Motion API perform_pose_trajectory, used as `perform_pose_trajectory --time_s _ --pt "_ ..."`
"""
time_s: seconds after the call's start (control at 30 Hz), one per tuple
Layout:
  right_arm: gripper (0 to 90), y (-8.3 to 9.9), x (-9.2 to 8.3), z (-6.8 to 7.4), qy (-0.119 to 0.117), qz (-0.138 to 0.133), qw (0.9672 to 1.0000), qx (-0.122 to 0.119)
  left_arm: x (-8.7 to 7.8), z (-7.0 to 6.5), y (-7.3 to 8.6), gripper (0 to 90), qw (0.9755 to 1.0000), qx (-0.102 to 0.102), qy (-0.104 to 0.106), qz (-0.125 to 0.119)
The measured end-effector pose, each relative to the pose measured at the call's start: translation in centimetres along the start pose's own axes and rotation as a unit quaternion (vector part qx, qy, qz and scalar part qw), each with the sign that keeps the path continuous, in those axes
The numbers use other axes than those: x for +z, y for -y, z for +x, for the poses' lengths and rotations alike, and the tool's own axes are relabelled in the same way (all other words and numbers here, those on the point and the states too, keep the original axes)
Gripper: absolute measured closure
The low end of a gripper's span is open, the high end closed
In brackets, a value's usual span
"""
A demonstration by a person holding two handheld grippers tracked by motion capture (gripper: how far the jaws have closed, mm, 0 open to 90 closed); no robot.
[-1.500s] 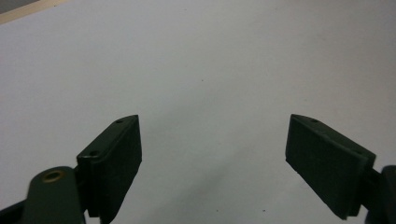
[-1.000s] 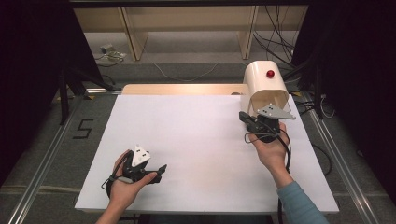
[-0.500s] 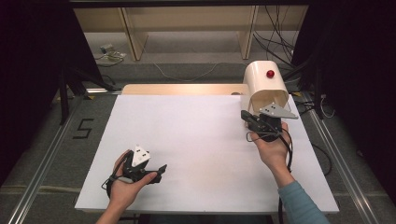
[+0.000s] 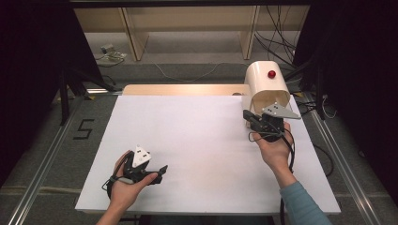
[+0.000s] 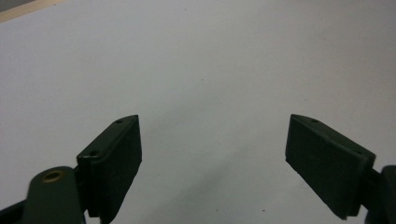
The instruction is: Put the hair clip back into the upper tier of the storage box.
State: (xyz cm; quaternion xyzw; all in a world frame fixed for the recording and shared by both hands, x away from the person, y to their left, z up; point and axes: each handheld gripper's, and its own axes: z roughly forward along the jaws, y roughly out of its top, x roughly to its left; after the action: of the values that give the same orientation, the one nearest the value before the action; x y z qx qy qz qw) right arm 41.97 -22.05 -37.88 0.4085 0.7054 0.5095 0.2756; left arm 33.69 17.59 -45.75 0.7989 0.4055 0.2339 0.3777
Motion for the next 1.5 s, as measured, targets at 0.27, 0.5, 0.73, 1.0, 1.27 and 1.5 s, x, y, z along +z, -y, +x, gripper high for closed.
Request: perform_pose_trajectory --time_s 0.27,0.5,0.73,1.0,1.27,1.5 --pt "90.0 -0.11 -0.07 -0.13 0.001 -0.005 1.0000 0.003 -0.02 0.02 0.01 18.6 1.0000 0.000 0.000 0.000" --pt "90.0 -0.26 -0.17 -0.26 0.004 -0.006 1.0000 0.002 -0.01 0.02 0.01 18.6 1.0000 -0.002 0.000 -0.001" --pt "90.0 -0.40 -0.27 -0.38 0.005 -0.009 0.9999 0.004 -0.02 0.03 0.02 18.5 1.0000 -0.002 0.000 -0.001" --pt "90.0 -0.53 -0.45 -0.58 0.009 -0.011 0.9999 0.006 -0.02 0.02 0.02 18.6 1.0000 -0.001 0.000 -0.001" --pt "90.0 -0.59 -0.49 -0.64 0.010 -0.013 0.9999 0.006 -0.01 0.01 0.01 18.5 1.0000 -0.001 0.000 -0.001" --pt "90.0 -0.63 -0.56 -0.69 0.012 -0.014 0.9998 0.005 -0.01 -0.01 0.01 18.5 1.0000 -0.001 0.000 -0.001"
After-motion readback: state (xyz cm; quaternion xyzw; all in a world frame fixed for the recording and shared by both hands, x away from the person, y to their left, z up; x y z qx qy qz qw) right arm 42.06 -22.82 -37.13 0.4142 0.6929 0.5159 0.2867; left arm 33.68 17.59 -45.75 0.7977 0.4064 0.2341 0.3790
